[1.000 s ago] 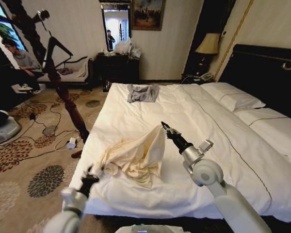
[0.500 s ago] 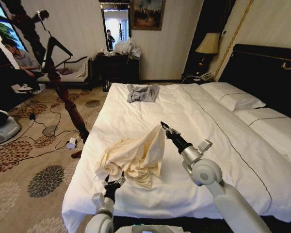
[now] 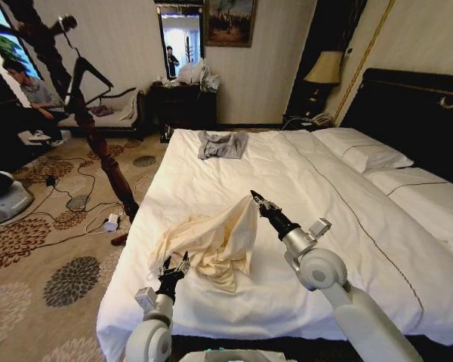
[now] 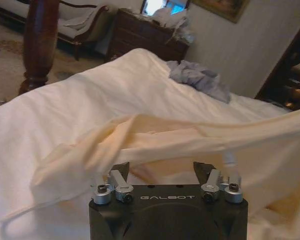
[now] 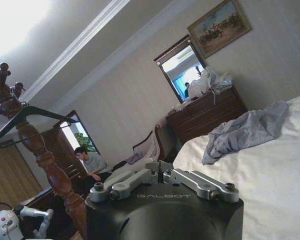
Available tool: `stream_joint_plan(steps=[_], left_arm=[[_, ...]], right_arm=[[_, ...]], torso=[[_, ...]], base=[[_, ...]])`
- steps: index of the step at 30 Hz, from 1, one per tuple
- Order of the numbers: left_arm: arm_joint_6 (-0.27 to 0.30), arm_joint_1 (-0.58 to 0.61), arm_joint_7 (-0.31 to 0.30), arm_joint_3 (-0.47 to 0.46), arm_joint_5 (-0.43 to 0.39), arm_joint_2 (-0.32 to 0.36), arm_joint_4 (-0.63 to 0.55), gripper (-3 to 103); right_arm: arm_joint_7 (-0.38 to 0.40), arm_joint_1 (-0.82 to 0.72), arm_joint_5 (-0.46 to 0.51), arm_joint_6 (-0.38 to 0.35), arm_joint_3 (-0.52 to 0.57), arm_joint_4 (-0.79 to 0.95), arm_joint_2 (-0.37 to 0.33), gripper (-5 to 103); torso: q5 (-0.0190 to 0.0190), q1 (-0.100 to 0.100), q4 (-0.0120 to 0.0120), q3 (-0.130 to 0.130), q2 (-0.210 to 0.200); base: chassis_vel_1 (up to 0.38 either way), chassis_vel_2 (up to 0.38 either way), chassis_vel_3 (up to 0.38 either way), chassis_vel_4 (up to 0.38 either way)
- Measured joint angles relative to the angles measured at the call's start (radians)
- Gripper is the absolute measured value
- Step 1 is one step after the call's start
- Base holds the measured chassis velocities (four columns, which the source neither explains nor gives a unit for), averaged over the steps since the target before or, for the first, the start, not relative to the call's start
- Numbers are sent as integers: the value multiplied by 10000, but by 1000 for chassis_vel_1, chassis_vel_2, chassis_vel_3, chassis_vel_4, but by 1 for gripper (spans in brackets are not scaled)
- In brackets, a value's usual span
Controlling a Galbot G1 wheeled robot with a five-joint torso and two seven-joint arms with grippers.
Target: Pick up the clothes from the bed and hang them on the clothes hanger.
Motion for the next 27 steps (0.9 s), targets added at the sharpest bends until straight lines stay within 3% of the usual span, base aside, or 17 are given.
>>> stream_joint_plan(steps=[4, 21, 22, 27], left_arm=[[-17, -321, -53, 51, -54, -218, 771, 57], [-73, -682, -96, 140, -35, -410, 1431, 45], [-74, -664, -93, 115, -53, -390, 1432, 39], [-73, -616, -63, -13, -131, -342, 1406, 28]], right_arm=[[-3, 12, -13, 0, -30, -18, 10, 0], [-18, -60, -66, 20, 39, -100, -14, 0], [-22, -49, -68, 22, 31, -114, -14, 0], [-28, -23, -72, 32, 19, -154, -15, 0]], torso=[[0, 0, 0, 0, -1], [0, 1, 0, 0, -1], [0, 1, 0, 0, -1], [0, 0, 1, 0, -1]], base=[[0, 0, 0, 0], [0, 0, 0, 0], [0, 0, 0, 0], [0, 0, 0, 0]])
